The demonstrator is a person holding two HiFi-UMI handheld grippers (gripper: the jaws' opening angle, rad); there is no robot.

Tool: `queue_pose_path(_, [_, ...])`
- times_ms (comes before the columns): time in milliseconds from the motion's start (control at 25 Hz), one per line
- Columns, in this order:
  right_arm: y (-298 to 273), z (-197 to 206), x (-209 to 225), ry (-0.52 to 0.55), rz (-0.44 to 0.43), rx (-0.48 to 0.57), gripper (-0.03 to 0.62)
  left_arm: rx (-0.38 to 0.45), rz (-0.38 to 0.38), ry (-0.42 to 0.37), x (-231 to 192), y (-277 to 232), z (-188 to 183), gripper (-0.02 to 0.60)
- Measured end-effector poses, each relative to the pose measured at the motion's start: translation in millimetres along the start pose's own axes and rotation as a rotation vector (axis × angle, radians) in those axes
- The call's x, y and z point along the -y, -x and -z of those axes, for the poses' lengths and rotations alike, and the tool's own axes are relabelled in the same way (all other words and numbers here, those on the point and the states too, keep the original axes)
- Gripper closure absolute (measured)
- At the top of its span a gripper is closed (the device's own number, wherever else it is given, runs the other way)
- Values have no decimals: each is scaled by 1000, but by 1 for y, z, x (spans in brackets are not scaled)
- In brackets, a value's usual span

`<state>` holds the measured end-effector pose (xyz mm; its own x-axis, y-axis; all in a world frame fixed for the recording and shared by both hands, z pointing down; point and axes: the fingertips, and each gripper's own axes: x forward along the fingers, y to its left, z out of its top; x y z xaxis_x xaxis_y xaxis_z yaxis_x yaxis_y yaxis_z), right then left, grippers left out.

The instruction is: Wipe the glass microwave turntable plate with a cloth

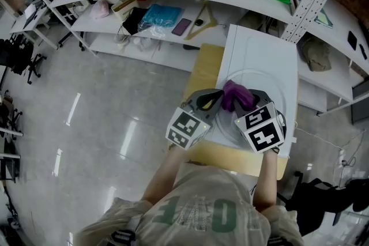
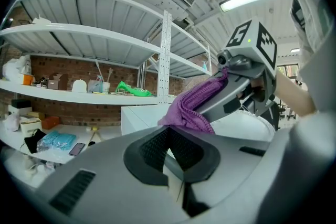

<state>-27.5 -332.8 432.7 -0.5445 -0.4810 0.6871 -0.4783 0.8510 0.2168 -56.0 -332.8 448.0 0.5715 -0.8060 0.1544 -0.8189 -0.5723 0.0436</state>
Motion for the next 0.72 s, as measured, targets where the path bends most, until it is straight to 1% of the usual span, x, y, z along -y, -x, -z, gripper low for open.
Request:
queue_pose_path(80, [3,-2,1,-11,-10,22,539,0,-1,-1,0,0,0,580])
queue_pose_path(160, [9,-6,9,-42,12,62,539,5,-1,-1,1,1,-2,580])
queue_pose_path(320, [12,-12,44,-100,139,116,539,1,-5,-5,0,1,-2,580])
queue_pose_path(440, [2,-10,63,-132,195,119,539,-1,-9,-8,-1,0,0,580])
queue_pose_path(560, [-12,-5,67,-136,200,88,539,-2,-14,-6,-1,0,0,580])
queue_pose_path(720, [-16,-9,57,-62,176,47,539,-4,-16,-12,-2,0,-1,580])
